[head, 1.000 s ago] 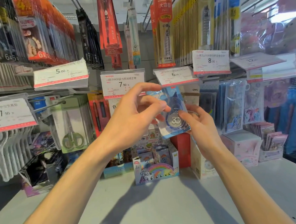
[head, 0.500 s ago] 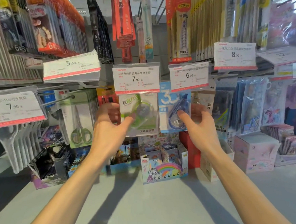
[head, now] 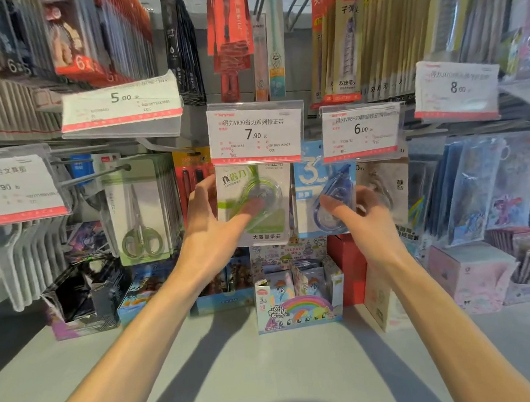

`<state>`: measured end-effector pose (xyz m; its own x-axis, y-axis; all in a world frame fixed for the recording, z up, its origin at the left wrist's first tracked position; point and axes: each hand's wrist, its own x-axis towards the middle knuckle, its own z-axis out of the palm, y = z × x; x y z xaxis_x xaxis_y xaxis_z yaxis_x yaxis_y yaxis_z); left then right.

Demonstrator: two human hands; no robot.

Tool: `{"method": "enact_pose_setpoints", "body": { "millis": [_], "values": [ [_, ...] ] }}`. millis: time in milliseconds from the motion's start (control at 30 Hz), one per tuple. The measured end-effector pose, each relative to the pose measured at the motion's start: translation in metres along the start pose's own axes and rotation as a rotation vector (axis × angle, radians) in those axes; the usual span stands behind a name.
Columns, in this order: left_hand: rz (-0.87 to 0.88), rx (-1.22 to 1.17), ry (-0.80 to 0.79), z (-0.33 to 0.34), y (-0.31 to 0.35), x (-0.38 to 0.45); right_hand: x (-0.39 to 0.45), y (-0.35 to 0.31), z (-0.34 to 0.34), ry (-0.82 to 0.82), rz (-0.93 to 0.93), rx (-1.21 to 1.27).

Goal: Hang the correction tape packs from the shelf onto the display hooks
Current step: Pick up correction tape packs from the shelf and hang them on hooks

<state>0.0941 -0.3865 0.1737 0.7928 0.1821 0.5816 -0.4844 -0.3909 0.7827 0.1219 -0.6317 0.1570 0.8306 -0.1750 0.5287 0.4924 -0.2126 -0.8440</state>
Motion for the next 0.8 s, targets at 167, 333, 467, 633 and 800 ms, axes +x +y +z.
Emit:
{"method": "enact_pose_setpoints", "body": {
  "millis": [167, 333, 467, 633, 800],
  "values": [
    [0.016, -0.031, 0.008, 0.001, 0.000, 0.001, 0.010, 0.009, -0.004, 0.030, -0.020, 0.050],
    [0.026, -0.028, -0.006, 0.000, 0.003, -0.002, 0.006, 0.012, 0.025, -0.009, -0.009, 0.052],
    [0.018, -0.043, -0.030, -0.006, 0.000, 0.000, 0.006, 0.009, 0.024, 0.003, -0.009, 0.022],
    [0.048, -0.024, -0.066, -0.005, 0.004, 0.001, 0.005, 0.009, 0.019, -0.026, -0.045, -0.007],
    [0.010, 0.021, -0.081, 0.003, 0.004, 0.004, 0.012, 0.016, 0.029, -0.022, -0.032, 0.036]
  ]
}}
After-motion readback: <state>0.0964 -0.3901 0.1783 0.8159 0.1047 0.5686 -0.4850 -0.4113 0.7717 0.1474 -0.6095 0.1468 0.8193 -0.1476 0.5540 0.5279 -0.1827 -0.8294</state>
